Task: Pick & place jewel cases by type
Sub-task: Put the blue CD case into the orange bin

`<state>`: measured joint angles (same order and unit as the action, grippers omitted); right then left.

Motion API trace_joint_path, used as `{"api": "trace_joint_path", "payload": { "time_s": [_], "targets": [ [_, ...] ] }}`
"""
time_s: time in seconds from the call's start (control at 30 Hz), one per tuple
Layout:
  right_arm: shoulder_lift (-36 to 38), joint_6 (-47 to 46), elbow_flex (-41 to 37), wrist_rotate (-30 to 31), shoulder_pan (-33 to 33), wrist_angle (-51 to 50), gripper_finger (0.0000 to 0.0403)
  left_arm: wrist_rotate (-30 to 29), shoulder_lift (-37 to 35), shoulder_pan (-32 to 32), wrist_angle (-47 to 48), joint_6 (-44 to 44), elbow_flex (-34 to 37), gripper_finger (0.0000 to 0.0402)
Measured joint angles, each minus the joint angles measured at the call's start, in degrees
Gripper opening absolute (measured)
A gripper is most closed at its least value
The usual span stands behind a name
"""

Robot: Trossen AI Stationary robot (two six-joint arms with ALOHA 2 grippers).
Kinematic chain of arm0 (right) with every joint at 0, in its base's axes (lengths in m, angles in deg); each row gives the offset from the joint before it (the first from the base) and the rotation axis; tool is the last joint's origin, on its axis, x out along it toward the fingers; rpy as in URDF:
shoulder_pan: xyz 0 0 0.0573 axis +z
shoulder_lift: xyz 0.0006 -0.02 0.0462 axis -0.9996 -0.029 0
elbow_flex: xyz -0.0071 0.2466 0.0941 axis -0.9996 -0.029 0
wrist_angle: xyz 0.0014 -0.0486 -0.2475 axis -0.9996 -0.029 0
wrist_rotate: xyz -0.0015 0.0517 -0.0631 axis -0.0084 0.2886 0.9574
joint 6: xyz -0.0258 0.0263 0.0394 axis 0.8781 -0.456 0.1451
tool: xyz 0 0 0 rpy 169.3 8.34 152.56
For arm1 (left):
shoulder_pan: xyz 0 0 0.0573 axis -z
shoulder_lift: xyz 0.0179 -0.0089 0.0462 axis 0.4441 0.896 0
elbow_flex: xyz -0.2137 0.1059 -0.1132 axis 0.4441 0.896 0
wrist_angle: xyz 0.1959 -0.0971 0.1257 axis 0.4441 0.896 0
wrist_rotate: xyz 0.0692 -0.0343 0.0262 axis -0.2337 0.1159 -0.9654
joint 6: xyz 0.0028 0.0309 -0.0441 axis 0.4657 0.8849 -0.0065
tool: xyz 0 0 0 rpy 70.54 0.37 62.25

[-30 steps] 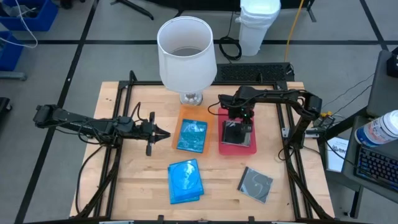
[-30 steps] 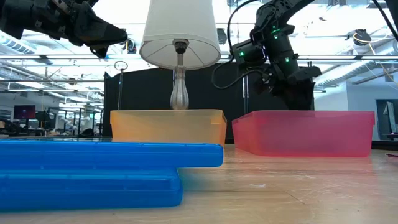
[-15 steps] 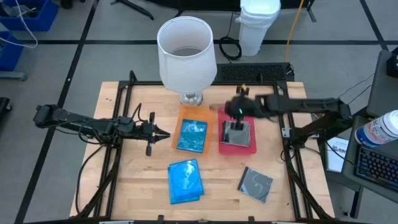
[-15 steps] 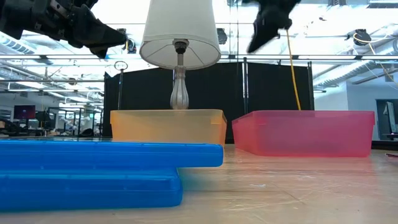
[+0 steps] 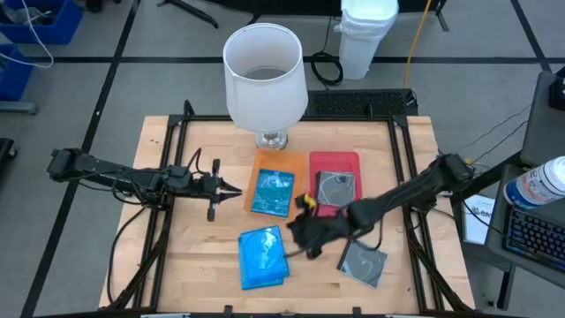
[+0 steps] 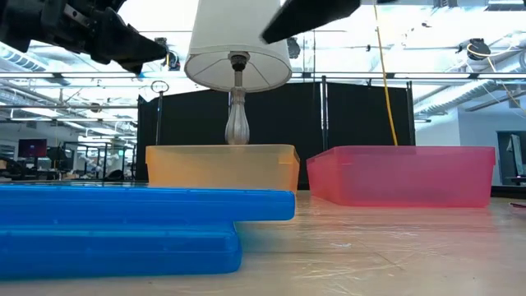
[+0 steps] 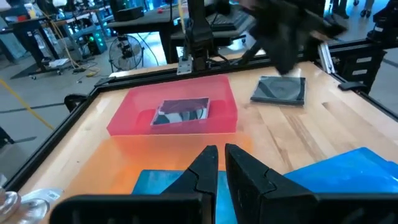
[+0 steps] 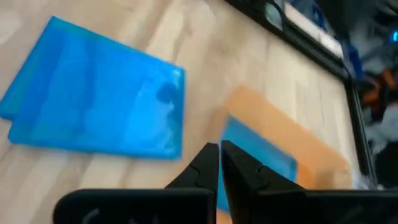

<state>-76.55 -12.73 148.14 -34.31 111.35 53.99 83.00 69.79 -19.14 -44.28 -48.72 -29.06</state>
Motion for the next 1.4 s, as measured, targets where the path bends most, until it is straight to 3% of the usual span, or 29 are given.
{"api": "trace_joint_path", "payload": {
  "time_s": [0.23,0.37,0.47,1.0,1.2,1.4],
  "targets": [
    [-8.9,3.0,0.0,0.7,2.5,9.5,0.0001,-0.1,3.7,2.3,-0.1,-4.0,0.0,0.004],
    [-12.5,1.3,0.0,9.5,3.8,11.2,0.0001,-0.5,6.5,4.2,-0.4,-1.7,0.0,0.004],
    [-14.0,0.7,0.0,10.3,4.2,11.2,0.0001,-0.5,8.3,5.4,-0.5,-3.0,0.0,0.004],
    [-13.7,-5.0,0.0,10.9,4.4,12.1,0.0001,-2.4,15.9,8.7,-3.5,-2.7,0.0,0.004],
    [-13.7,-9.5,0.0,14.9,5.8,12.5,0.0,-2.0,18.3,9.0,-3.5,-4.9,0.0,0.004],
    [-13.7,-14.9,-0.1,14.8,6.0,11.9,0.0,2.6,21.1,12.3,-2.5,2.7,0.0,0.004]
  ]
}}
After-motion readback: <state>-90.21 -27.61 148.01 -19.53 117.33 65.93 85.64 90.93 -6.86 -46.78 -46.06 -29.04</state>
